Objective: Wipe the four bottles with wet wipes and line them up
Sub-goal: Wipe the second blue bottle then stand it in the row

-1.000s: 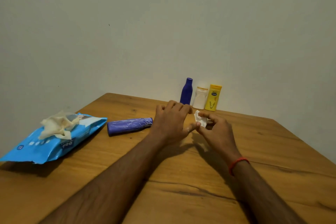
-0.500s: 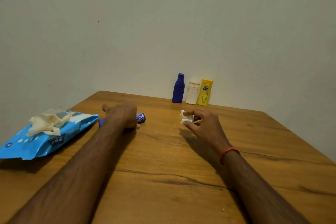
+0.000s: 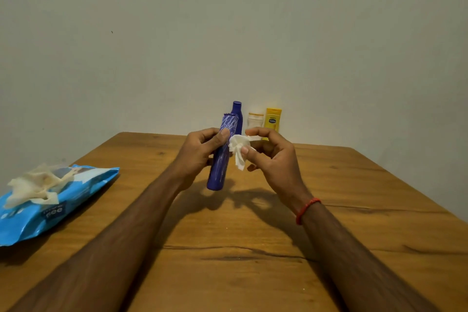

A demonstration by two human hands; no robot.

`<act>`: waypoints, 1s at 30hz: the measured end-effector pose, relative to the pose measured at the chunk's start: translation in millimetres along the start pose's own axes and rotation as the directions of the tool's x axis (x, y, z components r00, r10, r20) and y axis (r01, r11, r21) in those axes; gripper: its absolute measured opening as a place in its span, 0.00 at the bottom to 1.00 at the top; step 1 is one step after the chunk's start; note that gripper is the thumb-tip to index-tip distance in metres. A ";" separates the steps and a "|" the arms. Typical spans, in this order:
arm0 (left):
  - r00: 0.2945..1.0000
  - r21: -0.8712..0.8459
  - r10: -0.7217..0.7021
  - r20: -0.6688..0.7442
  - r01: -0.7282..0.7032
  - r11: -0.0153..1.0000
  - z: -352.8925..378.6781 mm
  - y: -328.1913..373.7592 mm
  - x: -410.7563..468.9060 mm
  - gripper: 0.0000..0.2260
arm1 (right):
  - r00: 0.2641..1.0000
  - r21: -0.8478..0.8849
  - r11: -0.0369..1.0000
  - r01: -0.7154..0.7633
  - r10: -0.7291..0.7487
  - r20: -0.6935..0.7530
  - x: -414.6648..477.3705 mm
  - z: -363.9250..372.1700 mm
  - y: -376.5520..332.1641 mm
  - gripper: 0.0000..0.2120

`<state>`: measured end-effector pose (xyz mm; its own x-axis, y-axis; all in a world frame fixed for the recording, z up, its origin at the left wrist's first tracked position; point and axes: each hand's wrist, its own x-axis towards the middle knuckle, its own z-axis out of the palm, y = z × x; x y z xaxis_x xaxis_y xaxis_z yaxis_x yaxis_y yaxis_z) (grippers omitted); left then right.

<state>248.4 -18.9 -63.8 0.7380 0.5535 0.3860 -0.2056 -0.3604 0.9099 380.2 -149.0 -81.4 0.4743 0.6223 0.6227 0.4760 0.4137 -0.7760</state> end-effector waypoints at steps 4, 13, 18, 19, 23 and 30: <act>0.994 -0.275 -0.095 0.050 0.105 0.956 11.1 -3.9 -2.8 0.22 | 0.999 -0.011 0.999 0.047 -0.047 -0.025 1.5 -0.7 1.5 0.11; 0.960 -0.482 -0.268 0.077 0.272 0.833 35.9 -12.3 -15.0 0.20 | 0.934 -0.535 0.782 0.320 -0.355 0.039 3.4 0.7 6.1 0.11; 0.966 -0.464 -0.206 0.158 0.257 0.848 41.4 -12.1 -17.9 0.21 | 0.919 -0.528 0.799 0.287 -0.385 -0.084 10.2 -13.2 2.9 0.10; 0.964 -0.463 -0.199 0.175 0.259 0.848 42.6 -11.9 -18.5 0.22 | 0.912 -0.526 0.802 0.281 -0.393 -0.112 11.1 -16.3 2.0 0.11; 0.963 -0.457 -0.172 0.206 0.250 0.854 42.1 -13.0 -17.7 0.25 | 0.902 -0.504 0.815 0.285 -0.406 -0.147 11.5 -18.0 2.1 0.12; 0.981 -0.372 -0.159 0.110 0.189 0.909 37.2 -15.6 -18.3 0.17 | 0.915 -0.542 0.749 0.382 -0.388 0.108 4.1 2.3 -3.8 0.12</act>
<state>262.0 -51.3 -90.7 0.8275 0.5175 0.2177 -0.2865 0.0558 0.9564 378.7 -146.5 -76.1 0.1692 0.4809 0.8603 0.9386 0.1875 -0.2894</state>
